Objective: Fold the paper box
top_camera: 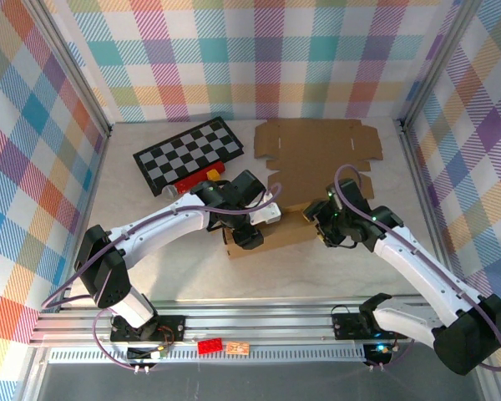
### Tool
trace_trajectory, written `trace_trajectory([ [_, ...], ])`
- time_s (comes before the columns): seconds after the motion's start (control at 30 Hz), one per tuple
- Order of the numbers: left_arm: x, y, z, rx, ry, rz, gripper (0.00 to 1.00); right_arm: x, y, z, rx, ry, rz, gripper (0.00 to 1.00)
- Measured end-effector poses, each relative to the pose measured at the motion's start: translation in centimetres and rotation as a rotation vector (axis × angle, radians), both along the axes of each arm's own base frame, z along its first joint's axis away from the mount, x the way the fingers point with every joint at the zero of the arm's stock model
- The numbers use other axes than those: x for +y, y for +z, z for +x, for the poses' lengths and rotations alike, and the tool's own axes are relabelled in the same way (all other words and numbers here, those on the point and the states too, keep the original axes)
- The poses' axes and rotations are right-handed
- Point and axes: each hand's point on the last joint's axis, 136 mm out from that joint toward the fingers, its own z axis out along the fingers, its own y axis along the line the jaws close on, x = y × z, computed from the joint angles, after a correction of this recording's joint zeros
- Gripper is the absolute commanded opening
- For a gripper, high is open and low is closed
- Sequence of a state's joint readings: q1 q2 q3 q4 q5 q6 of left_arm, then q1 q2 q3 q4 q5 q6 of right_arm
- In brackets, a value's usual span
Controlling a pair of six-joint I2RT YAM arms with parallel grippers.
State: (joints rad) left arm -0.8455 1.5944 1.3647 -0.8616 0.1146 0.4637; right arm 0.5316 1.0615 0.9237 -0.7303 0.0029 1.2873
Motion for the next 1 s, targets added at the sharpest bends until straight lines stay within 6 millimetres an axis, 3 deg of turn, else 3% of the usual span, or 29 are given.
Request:
trace_trajectory([
  [0.3, 0.3, 0.0, 0.1, 0.015, -0.020, -0.009, 0.57, -2.1, 8.6, 0.9, -0.367, 0.345, -0.264, 0.64],
  [0.43, 0.9, 0.1, -0.5, 0.033, -0.046, 0.005, 0.57, -3.4, 10.3, 1.8, -0.482, 0.499, -0.386, 0.61],
  [0.57, 2.0, 0.3, -1.0, 0.053, -0.058, 0.020, 0.57, -3.1, 9.8, 2.7, -0.489, 0.656, -0.410, 0.56],
  [0.73, 3.6, 0.8, -1.1, 0.058, -0.049, 0.035, 0.58, -1.5, 7.4, 2.4, -0.450, 0.845, -0.385, 0.55],
  [1.0, 4.5, 0.2, -1.7, 0.076, -0.061, 0.059, 0.59, -0.6, 5.4, 2.4, -0.426, 0.975, -0.374, 0.54],
])
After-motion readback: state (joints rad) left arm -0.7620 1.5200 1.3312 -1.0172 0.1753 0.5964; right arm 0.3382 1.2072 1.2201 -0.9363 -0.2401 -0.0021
